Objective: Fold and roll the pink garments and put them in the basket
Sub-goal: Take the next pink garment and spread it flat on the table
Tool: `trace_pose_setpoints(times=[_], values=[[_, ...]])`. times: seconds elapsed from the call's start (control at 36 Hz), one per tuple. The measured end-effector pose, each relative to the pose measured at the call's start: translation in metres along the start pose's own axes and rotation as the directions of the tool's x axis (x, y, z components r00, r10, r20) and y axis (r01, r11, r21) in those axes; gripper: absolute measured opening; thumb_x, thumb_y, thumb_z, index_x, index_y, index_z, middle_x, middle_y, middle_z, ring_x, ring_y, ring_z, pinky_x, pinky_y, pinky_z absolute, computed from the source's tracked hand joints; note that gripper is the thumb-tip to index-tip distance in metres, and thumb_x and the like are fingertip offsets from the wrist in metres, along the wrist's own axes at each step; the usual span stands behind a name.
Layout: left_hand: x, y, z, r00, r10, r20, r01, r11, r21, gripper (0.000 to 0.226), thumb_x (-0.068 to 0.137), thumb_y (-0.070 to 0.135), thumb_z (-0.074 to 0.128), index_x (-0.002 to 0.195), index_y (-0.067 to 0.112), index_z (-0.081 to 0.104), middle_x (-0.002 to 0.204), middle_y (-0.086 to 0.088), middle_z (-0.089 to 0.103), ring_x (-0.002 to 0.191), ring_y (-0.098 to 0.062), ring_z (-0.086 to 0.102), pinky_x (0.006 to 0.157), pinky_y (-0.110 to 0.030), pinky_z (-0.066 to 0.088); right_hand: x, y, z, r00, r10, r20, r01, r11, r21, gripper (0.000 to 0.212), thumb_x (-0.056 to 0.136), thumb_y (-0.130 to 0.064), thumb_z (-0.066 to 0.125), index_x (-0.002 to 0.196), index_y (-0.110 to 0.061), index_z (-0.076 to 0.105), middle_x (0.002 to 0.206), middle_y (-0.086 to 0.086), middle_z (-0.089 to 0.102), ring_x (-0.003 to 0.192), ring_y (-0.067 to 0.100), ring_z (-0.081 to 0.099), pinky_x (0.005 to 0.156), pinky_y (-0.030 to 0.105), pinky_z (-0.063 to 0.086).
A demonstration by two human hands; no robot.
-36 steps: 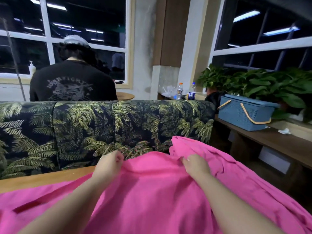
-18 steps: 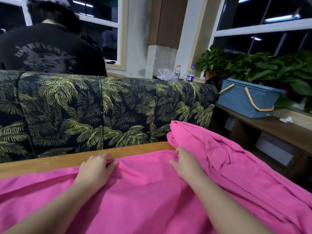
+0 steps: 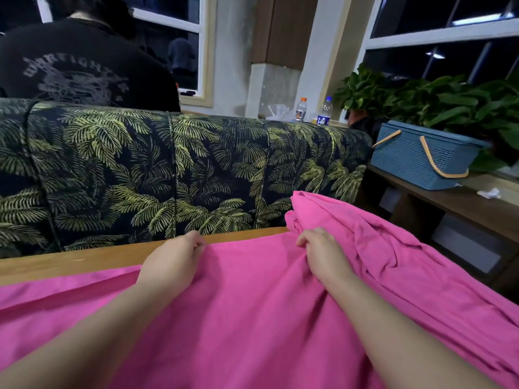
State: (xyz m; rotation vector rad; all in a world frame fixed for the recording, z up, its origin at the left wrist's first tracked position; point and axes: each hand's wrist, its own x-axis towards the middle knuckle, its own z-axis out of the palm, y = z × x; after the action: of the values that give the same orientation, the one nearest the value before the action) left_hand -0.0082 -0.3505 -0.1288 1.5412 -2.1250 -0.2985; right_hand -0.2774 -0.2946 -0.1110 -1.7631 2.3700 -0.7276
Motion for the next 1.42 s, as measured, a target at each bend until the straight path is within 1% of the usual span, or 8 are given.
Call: trace_pose_setpoints(times=[0.17,0.42,0.58,0.72,0.89,1.03,1.22,1.42], values=[[0.003,-0.002,0.01,0.999,-0.013,0.045,0.009,0.996,0.088,0.012,0.095,0.033,0.051,0.097,0.027,0.061,0.104,0.001,0.059,0.098,-0.025,0.06,0.078,-0.033,0.048,0.002,0.004,0.018,0.999,-0.024,0.034,0.03,0.982,-0.186,0.038,0.091,0.001,0.043,0.112,-0.019,0.069,0.11,0.012,0.057,0.105,0.032,0.057,0.091,0.034,0.042],[0.001,-0.003,0.013,0.999,-0.032,-0.024,0.035,0.993,0.109,0.016,0.096,0.035,0.048,0.1,0.031,0.063,0.111,0.005,0.061,0.101,-0.023,0.061,0.073,-0.03,0.04,0.006,0.005,0.021,0.999,0.016,0.036,-0.011,0.991,-0.13,0.047,0.086,0.002,0.044,0.122,-0.02,0.066,0.115,0.014,0.054,0.11,0.032,0.056,0.099,0.032,0.041],[0.011,-0.003,0.009,0.986,-0.125,0.111,0.11,0.985,0.136,0.021,0.098,0.031,0.044,0.106,0.028,0.063,0.113,0.001,0.064,0.104,-0.025,0.06,0.082,-0.031,0.045,0.008,0.01,0.022,0.999,0.011,0.043,-0.008,0.997,-0.073,0.041,0.086,-0.002,0.05,0.118,-0.019,0.069,0.116,0.012,0.054,0.111,0.03,0.055,0.101,0.032,0.04],[0.019,-0.003,0.004,0.964,-0.17,0.205,0.143,0.98,0.141,0.021,0.095,0.024,0.042,0.081,0.023,0.058,0.094,0.001,0.064,0.091,-0.025,0.059,0.074,-0.03,0.043,0.013,0.01,0.018,0.997,0.052,0.065,-0.048,0.997,-0.065,0.04,0.086,-0.008,0.054,0.12,-0.024,0.067,0.116,0.01,0.055,0.11,0.029,0.056,0.103,0.032,0.04],[0.023,-0.005,-0.001,0.944,-0.179,0.279,0.163,0.983,0.078,0.021,0.091,0.025,0.044,0.078,0.023,0.061,0.093,-0.003,0.07,0.092,-0.027,0.064,0.08,-0.035,0.05,0.014,0.005,0.006,0.993,0.067,0.094,-0.059,0.994,-0.093,0.043,0.094,-0.023,0.054,0.136,-0.017,0.053,0.136,0.006,0.057,0.125,0.025,0.051,0.102,0.03,0.037],[0.02,-0.006,-0.003,0.95,-0.157,0.271,0.155,0.988,0.028,0.031,0.095,0.045,0.049,0.089,0.019,0.065,0.088,0.002,0.067,0.09,-0.023,0.063,0.082,-0.031,0.049,0.007,0.008,0.01,0.997,0.045,0.059,-0.046,0.999,0.012,0.049,0.086,0.006,0.043,0.123,-0.018,0.064,0.126,-0.001,0.064,0.117,0.017,0.058,0.101,0.023,0.038],[0.021,-0.016,-0.004,0.989,-0.071,0.128,0.105,0.955,-0.278,0.017,0.092,0.035,0.06,0.079,0.023,0.064,0.079,0.004,0.067,0.079,-0.02,0.065,0.074,-0.033,0.052,0.009,0.01,0.003,0.997,0.064,0.034,-0.064,0.998,0.009,0.048,0.083,0.002,0.046,0.12,-0.019,0.068,0.125,-0.001,0.065,0.118,0.016,0.058,0.103,0.026,0.041],[0.021,-0.018,-0.004,0.972,-0.109,0.208,0.104,0.994,0.038,0.024,0.079,0.056,0.067,0.071,0.034,0.062,0.088,0.007,0.066,0.091,-0.02,0.063,0.084,-0.034,0.052,0.009,0.017,0.01,0.996,0.048,0.069,-0.036,0.985,-0.17,0.041,0.081,0.0,0.049,0.103,-0.025,0.073,0.12,-0.004,0.067,0.112,0.024,0.061,0.094,0.037,0.049]])
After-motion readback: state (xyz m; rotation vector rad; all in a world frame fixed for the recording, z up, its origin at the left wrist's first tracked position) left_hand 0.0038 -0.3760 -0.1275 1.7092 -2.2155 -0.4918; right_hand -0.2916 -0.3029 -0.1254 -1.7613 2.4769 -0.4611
